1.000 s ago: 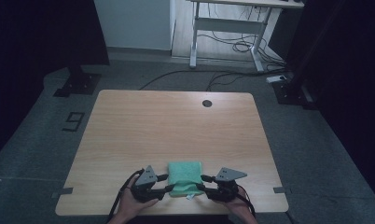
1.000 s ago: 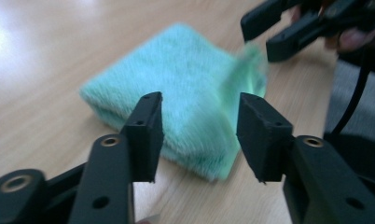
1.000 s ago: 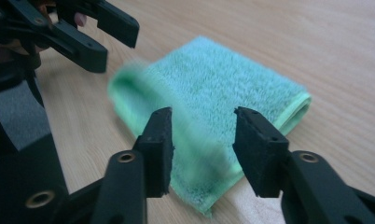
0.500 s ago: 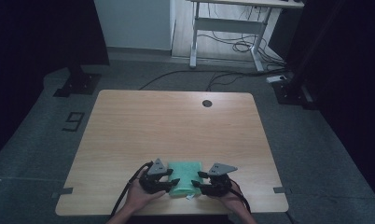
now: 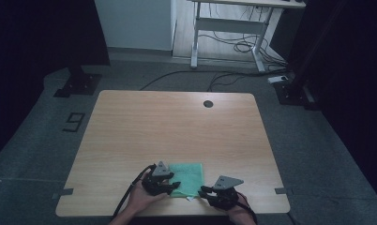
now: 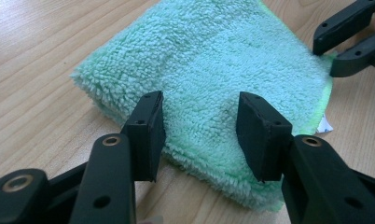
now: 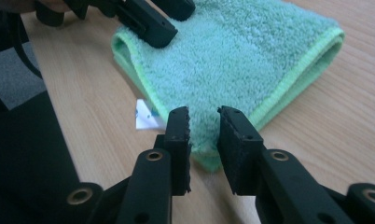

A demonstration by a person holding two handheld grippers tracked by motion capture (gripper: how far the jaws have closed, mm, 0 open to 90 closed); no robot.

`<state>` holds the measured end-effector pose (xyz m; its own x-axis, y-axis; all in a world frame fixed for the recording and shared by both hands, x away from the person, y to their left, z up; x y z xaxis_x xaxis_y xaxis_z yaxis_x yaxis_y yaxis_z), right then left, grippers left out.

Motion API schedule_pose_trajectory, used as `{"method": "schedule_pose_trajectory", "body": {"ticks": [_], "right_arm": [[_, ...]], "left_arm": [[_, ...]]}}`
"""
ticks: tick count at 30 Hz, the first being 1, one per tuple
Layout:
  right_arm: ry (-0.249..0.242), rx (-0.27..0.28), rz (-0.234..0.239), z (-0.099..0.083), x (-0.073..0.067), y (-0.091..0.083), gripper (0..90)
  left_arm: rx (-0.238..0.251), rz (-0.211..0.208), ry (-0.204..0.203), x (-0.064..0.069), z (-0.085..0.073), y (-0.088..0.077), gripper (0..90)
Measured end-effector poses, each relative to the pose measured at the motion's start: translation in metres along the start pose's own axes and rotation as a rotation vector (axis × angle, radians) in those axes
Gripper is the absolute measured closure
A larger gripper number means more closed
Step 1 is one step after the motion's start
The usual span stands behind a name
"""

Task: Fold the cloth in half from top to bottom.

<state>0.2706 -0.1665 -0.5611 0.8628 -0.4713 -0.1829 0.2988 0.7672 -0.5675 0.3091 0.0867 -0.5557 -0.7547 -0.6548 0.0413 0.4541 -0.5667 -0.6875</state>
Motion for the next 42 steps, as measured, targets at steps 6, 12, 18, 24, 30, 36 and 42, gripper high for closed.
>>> {"method": "schedule_pose_trajectory", "body": {"ticks": [6, 12, 18, 24, 30, 36, 42], "right_arm": [[0.006, 0.015, 0.013, 0.002, -0.001, -0.009, 63.1], [0.007, 0.087, -0.017, 0.033, 0.014, -0.012, 59.0], [0.015, 0.041, -0.049, 0.058, 0.036, 0.024, 54.6], [-0.006, -0.056, -0.109, 0.058, 0.040, 0.054, 52.2], [0.013, -0.033, -0.135, 0.049, 0.041, 0.055, 51.9], [0.029, -0.016, -0.155, 0.046, 0.036, 0.051, 47.9], [-0.028, 0.003, -0.098, 0.043, 0.010, 0.036, 41.9]], "left_arm": [[0.013, 0.002, -0.003, 0.001, 0.001, -0.002, 50.7], [0.067, -0.001, -0.038, -0.010, 0.014, -0.012, 51.6], [0.034, 0.044, -0.030, -0.022, 0.024, -0.001, 53.7], [-0.021, 0.051, -0.014, -0.024, 0.019, 0.011, 53.7], [-0.017, 0.034, -0.016, -0.027, 0.018, 0.016, 53.6], [-0.008, 0.036, -0.015, -0.027, 0.021, 0.011, 51.7], [0.045, -0.013, 0.002, -0.010, 0.021, -0.020, 49.2]]}}
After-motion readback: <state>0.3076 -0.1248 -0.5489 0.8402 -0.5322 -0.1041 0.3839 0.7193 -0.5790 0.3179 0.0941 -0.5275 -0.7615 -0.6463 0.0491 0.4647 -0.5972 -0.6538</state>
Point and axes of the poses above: each handheld gripper's, and its own axes: y roughly forward along the jaws, z roughly out of its top, x roughly to its right, the point moved 2 cm from there along y, roughly forward along the jaws, and after that the axes turned 7 degrees about z, right-handed, at the moved point
